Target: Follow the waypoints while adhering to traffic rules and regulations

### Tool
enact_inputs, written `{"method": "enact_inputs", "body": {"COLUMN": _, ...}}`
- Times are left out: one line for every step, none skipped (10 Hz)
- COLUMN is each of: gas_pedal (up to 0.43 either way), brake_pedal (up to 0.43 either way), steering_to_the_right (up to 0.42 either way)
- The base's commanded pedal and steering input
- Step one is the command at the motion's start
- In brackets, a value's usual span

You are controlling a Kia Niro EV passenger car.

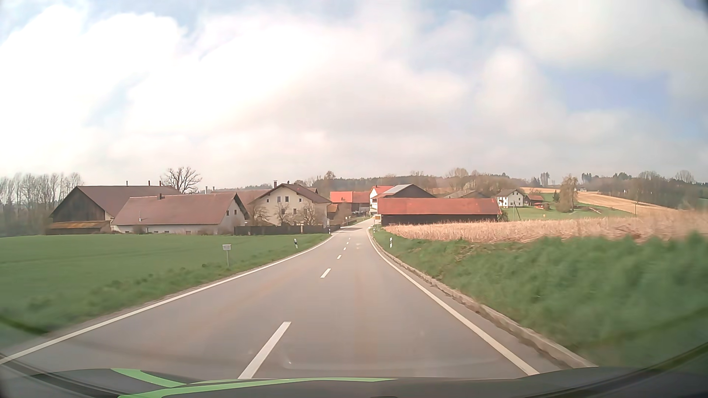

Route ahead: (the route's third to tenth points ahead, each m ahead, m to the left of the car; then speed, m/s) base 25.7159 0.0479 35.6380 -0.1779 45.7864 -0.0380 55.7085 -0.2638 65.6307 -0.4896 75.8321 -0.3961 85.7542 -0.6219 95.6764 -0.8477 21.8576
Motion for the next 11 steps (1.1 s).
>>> {"method": "enact_inputs", "body": {"gas_pedal": 0.0, "brake_pedal": 0.22, "steering_to_the_right": 0.004}}
{"method": "enact_inputs", "body": {"gas_pedal": 0.0, "brake_pedal": 0.232, "steering_to_the_right": 0.004}}
{"method": "enact_inputs", "body": {"gas_pedal": 0.0, "brake_pedal": 0.232, "steering_to_the_right": 0.005}}
{"method": "enact_inputs", "body": {"gas_pedal": 0.0, "brake_pedal": 0.238, "steering_to_the_right": 0.005}}
{"method": "enact_inputs", "body": {"gas_pedal": 0.0, "brake_pedal": 0.238, "steering_to_the_right": 0.004}}
{"method": "enact_inputs", "body": {"gas_pedal": 0.0, "brake_pedal": 0.244, "steering_to_the_right": 0.005}}
{"method": "enact_inputs", "body": {"gas_pedal": 0.0, "brake_pedal": 0.244, "steering_to_the_right": 0.004}}
{"method": "enact_inputs", "body": {"gas_pedal": 0.0, "brake_pedal": 0.244, "steering_to_the_right": 0.004}}
{"method": "enact_inputs", "body": {"gas_pedal": 0.0, "brake_pedal": 0.25, "steering_to_the_right": 0.004}}
{"method": "enact_inputs", "body": {"gas_pedal": 0.0, "brake_pedal": 0.25, "steering_to_the_right": 0.004}}
{"method": "enact_inputs", "body": {"gas_pedal": 0.0, "brake_pedal": 0.256, "steering_to_the_right": 0.004}}
